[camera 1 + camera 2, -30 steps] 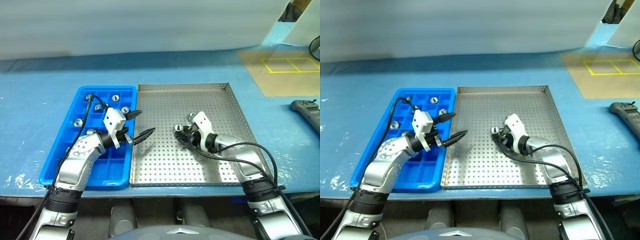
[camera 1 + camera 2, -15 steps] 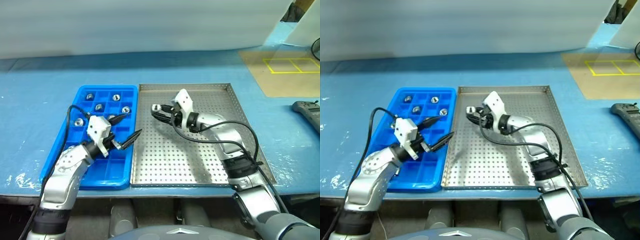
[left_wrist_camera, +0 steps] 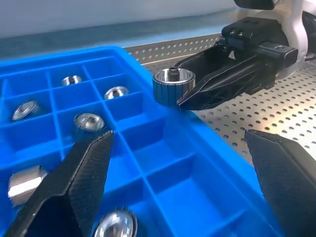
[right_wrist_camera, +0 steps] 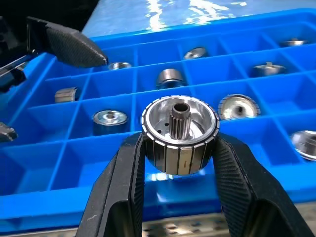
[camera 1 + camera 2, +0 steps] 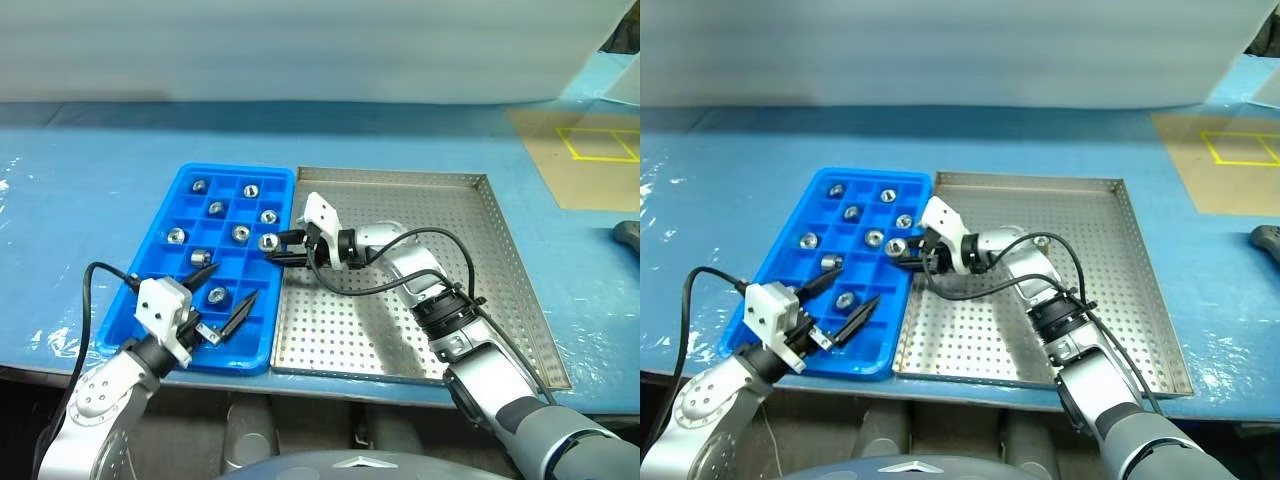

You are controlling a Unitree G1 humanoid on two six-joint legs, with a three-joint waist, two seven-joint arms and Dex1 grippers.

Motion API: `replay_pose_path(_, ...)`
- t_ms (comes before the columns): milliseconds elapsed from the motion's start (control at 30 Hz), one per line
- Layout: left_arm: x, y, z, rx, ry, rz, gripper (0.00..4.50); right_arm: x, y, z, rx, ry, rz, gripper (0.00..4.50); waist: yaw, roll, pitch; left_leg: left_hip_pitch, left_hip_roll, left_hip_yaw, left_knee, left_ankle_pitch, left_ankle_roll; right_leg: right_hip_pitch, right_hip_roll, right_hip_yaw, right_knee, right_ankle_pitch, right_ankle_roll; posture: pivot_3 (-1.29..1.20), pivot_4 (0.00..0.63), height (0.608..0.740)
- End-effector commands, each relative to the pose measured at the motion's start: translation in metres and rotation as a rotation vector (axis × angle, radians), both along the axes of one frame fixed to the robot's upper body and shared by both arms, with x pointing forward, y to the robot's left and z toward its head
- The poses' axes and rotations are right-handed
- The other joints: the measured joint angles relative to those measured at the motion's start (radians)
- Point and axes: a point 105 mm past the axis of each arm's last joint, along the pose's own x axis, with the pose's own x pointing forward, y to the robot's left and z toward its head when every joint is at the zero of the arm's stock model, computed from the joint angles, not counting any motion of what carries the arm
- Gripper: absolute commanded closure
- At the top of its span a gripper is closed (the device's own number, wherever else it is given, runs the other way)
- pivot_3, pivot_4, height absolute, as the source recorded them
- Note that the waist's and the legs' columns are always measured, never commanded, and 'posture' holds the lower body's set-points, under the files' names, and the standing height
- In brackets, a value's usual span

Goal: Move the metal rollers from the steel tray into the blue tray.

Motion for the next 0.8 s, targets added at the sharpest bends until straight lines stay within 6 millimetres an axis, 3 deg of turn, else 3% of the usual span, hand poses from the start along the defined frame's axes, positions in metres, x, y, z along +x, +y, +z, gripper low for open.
replay_pose_path(33,-0.004,0.003,0.016,0.009,-0.067,0.028,0.00,-0.005,0.011,0.010,0.003,-0.051,0.073,2.94,0.009,0.000,0.000,0.000,0.000,0.000,0.000,0.000,0.000,0.000,0.000,0.000,0.000,0.000,0.000,0.44,0.150,0.740)
replay_pose_path(300,-0.005,0.002,0.017,0.007,-0.071,0.045,0.00,0.001,0.013,-0.003,-0.056,-0.052,0.055,2.94,0.036,0.000,0.000,0.000,0.000,0.000,0.000,0.000,0.000,0.000,0.000,0.000,0.000,0.000,0.000,0.46,0.150,0.740)
replay_pose_path(700,0.003,-0.002,0.016,-0.004,-0.077,0.007,0.00,0.008,-0.005,-0.004,-0.084,-0.042,0.008,2.94,0.038,0.000,0.000,0.000,0.000,0.000,0.001,0.000,0.000,0.000,0.000,0.000,0.001,0.000,0.000,0.42,0.150,0.740)
replay_pose_path(733,0.004,-0.003,0.016,-0.005,-0.078,0.002,0.00,0.008,-0.006,-0.005,-0.087,-0.038,0.009,2.21,0.039,0.000,0.000,0.000,0.000,0.000,0.001,0.000,0.000,0.000,0.000,0.000,0.001,0.000,0.000,0.42,0.150,0.740)
replay_pose_path(800,0.006,-0.003,0.016,-0.005,-0.080,-0.008,0.00,0.007,-0.008,-0.006,-0.087,-0.034,0.003,1.60,0.038,0.000,0.000,0.001,0.000,0.000,0.001,0.000,0.000,0.000,0.000,0.000,0.001,0.000,0.000,0.39,0.150,0.740)
